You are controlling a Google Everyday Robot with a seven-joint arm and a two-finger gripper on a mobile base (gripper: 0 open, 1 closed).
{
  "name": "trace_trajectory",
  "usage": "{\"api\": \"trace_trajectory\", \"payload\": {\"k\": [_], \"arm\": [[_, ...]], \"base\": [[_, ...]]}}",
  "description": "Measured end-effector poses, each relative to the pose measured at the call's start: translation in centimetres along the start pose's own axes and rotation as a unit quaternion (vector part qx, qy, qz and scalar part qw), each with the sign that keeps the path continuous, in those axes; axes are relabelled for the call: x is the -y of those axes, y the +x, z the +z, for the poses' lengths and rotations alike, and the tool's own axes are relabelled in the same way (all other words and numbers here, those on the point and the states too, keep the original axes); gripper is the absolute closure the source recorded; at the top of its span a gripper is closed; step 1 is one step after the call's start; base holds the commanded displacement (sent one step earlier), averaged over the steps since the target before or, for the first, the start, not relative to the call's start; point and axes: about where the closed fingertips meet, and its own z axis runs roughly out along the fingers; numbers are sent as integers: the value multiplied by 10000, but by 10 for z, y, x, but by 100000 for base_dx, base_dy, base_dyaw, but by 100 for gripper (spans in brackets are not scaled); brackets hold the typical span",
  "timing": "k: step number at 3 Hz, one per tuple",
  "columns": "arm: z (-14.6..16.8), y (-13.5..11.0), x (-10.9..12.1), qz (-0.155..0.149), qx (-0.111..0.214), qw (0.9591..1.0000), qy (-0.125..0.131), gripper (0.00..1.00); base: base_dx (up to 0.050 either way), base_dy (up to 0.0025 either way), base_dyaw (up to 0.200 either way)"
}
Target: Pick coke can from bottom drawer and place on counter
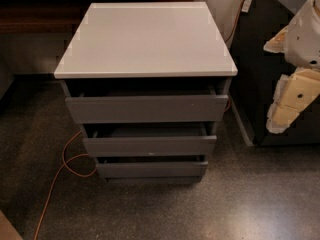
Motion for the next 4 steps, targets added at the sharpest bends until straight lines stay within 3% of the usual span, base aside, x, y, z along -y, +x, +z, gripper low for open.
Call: {"api": "trace_trajectory", "payload": {"k": [2, 3, 4], "arm": [[10, -3, -2, 29, 125, 9999, 12, 0], [33, -11, -11, -57, 396, 9992, -67, 0], [80, -27, -23, -396, 813, 9956, -234, 0]], "base": [[0, 0, 0], [0, 0, 0], [0, 0, 0]]}}
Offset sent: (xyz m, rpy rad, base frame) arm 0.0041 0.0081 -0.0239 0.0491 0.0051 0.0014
